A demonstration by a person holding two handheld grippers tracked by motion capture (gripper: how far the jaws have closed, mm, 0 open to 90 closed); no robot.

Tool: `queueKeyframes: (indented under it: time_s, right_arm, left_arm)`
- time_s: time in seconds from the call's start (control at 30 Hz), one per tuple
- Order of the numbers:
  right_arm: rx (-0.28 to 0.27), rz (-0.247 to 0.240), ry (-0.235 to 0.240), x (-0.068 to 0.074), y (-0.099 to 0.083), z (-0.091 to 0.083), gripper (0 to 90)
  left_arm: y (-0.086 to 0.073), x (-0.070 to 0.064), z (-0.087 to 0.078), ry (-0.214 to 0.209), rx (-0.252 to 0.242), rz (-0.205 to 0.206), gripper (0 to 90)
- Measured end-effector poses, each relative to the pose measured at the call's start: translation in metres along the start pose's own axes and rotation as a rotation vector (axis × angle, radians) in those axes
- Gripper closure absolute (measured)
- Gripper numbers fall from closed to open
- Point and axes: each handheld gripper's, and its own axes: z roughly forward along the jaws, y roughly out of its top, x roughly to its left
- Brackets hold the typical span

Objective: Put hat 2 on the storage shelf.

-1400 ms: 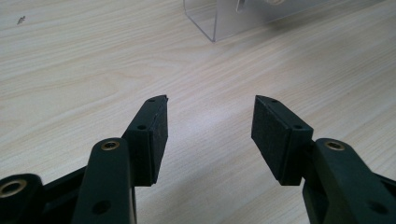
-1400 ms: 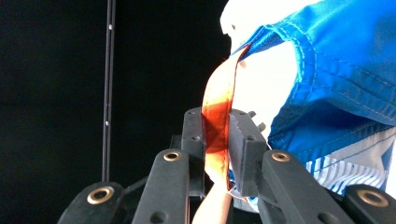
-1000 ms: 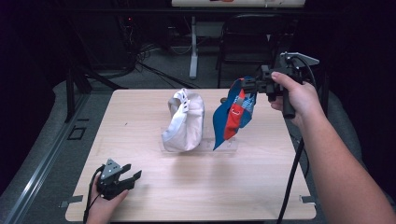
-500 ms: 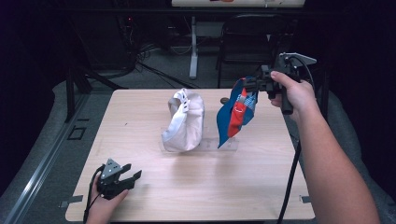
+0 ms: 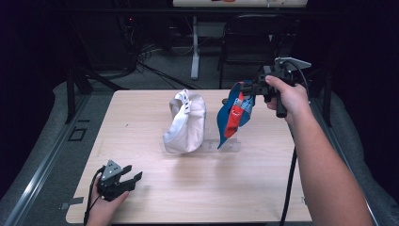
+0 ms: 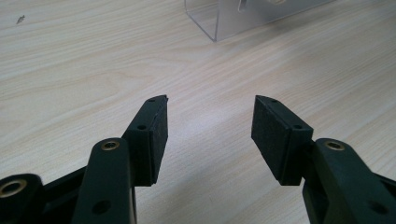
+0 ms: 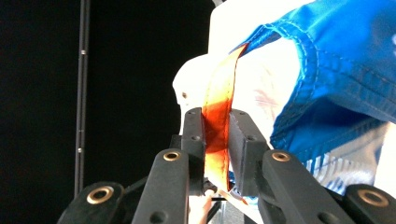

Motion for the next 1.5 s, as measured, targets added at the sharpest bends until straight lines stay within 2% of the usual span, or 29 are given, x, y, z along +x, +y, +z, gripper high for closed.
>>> queueKeyframes:
  time_s: [0.1,0.17,0.33,0.47,0.73,0.87,1.07,1.5]
  right_arm:
    - [0.001,0.001,-0.021,-0.002,-0.002,0.006,77.9]
    - [0.011,0.004,-0.011,-0.005,-0.002,0.008,77.8]
    - [0.028,0.014,-0.061,-0.016,-0.005,0.014,77.7]
    - [0.027,0.032,-0.071,-0.024,-0.008,0.019,77.6]
    - [0.038,0.03,-0.111,-0.035,-0.013,0.022,77.3]
    - [0.044,0.024,-0.142,-0.037,-0.015,0.021,76.8]
    - [0.041,0.018,-0.158,-0.039,-0.017,0.021,76.7]
    - [0.039,0.02,-0.165,-0.042,-0.018,0.021,77.0]
  left_arm:
    - [0.0,0.0,0.0,-0.001,-0.003,-0.002,46.3]
    - [0.0,0.0,0.0,-0.001,-0.003,-0.003,46.3]
    - [0.0,0.0,0.001,-0.002,-0.005,-0.002,46.3]
    - [0.001,0.0,0.002,-0.004,0.009,-0.003,46.3]
    - [0.001,-0.001,0.003,-0.006,0.001,-0.002,46.3]
    - [0.001,-0.001,0.003,-0.005,-0.001,-0.004,46.3]
    - [0.001,-0.001,0.003,-0.005,0.0,-0.003,46.3]
    - [0.001,-0.001,0.004,-0.002,-0.012,-0.004,46.3]
